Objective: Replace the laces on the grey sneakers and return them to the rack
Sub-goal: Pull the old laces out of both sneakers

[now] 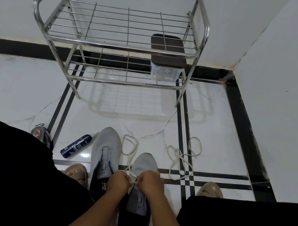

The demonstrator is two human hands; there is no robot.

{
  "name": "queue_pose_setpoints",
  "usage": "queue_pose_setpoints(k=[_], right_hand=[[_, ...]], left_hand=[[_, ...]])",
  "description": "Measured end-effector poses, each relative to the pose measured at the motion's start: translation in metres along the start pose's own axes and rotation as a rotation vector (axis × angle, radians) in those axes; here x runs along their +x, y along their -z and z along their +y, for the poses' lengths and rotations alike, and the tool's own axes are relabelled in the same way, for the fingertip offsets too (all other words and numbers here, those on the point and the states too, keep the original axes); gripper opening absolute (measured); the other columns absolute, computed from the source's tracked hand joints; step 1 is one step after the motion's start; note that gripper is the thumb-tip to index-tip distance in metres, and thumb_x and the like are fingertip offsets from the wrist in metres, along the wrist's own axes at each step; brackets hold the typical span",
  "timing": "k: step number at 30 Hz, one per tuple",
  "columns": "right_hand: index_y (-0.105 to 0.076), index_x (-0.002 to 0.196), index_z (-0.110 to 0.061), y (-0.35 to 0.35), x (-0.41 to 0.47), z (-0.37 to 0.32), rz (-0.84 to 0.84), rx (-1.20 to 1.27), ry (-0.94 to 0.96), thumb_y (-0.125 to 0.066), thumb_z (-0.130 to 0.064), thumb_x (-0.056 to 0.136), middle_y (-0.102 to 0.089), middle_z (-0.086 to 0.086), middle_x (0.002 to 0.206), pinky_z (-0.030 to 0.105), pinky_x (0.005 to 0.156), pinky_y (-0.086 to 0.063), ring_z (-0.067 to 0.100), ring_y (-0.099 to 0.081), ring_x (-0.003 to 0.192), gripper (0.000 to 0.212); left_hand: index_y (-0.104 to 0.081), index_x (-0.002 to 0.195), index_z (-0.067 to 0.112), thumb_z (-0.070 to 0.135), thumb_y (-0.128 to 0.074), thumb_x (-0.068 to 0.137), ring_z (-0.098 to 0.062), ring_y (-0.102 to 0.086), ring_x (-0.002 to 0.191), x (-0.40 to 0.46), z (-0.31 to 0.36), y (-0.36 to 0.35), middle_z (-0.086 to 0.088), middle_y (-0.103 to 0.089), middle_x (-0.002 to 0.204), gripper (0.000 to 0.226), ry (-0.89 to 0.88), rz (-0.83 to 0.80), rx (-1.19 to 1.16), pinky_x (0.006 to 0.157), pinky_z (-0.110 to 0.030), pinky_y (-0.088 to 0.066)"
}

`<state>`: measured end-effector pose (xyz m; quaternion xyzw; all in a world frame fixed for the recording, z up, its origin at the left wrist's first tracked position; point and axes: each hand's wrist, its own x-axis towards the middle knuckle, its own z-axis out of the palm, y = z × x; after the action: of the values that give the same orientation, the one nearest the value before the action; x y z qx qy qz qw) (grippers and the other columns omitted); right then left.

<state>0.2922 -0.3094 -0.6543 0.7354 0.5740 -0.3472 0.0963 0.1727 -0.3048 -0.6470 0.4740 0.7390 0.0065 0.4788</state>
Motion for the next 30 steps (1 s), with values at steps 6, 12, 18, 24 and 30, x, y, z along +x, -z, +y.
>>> queue_pose_setpoints(k=[6,12,18,24,30], right_hand=[[-0.067,0.108,-0.015,0.009,0.005,0.008,0.005,0.171,-0.063,-0.048,-0.022,0.090,-0.051,0.007,0.126,0.039,0.100,-0.042,0.031,-0.045,0.121,0.027],[-0.073,0.101,-0.022,0.001,-0.004,0.004,0.024,-0.024,0.037,-0.052,-0.025,0.089,-0.058,0.002,0.116,0.036,0.095,-0.042,0.029,-0.048,0.116,0.025],[-0.062,0.084,-0.020,0.033,0.007,0.020,0.299,0.997,-0.404,-0.046,-0.013,0.091,-0.066,0.007,0.094,0.024,0.061,-0.046,0.021,-0.058,0.078,0.018],[-0.056,0.085,-0.010,0.080,0.013,0.037,0.435,1.571,-0.548,-0.044,-0.018,0.097,-0.059,0.004,0.082,0.024,0.056,-0.045,0.014,-0.049,0.057,0.019],[-0.070,0.096,-0.023,-0.010,-0.005,0.003,0.098,0.202,0.030,-0.057,-0.026,0.087,-0.053,0.003,0.110,0.030,0.078,-0.047,0.026,-0.060,0.097,0.017]], left_hand=[[-0.048,0.054,0.021,0.017,-0.068,0.083,-0.019,-0.060,0.079,-0.002,0.000,0.003,-0.007,-0.061,0.077,0.036,-0.007,0.009,0.029,0.065,-0.022,-0.037],[-0.051,0.052,0.022,0.012,-0.068,0.082,-0.018,-0.059,0.077,-0.005,0.002,0.005,-0.010,-0.067,0.081,0.036,-0.014,0.003,0.028,0.066,-0.021,-0.039],[-0.051,0.052,0.022,0.012,-0.065,0.086,-0.017,-0.058,0.076,-0.005,0.001,0.007,-0.002,-0.061,0.073,0.038,0.003,0.017,0.010,0.067,-0.020,-0.039],[-0.054,0.052,0.022,0.011,-0.066,0.085,-0.018,-0.062,0.077,-0.003,0.001,0.005,-0.002,-0.065,0.073,0.036,-0.006,0.005,0.011,0.066,-0.020,-0.039],[-0.053,0.051,0.021,0.011,-0.066,0.083,-0.018,-0.065,0.081,-0.003,0.002,0.004,-0.007,-0.069,0.078,0.037,0.008,-0.017,0.017,0.064,-0.020,-0.038]])
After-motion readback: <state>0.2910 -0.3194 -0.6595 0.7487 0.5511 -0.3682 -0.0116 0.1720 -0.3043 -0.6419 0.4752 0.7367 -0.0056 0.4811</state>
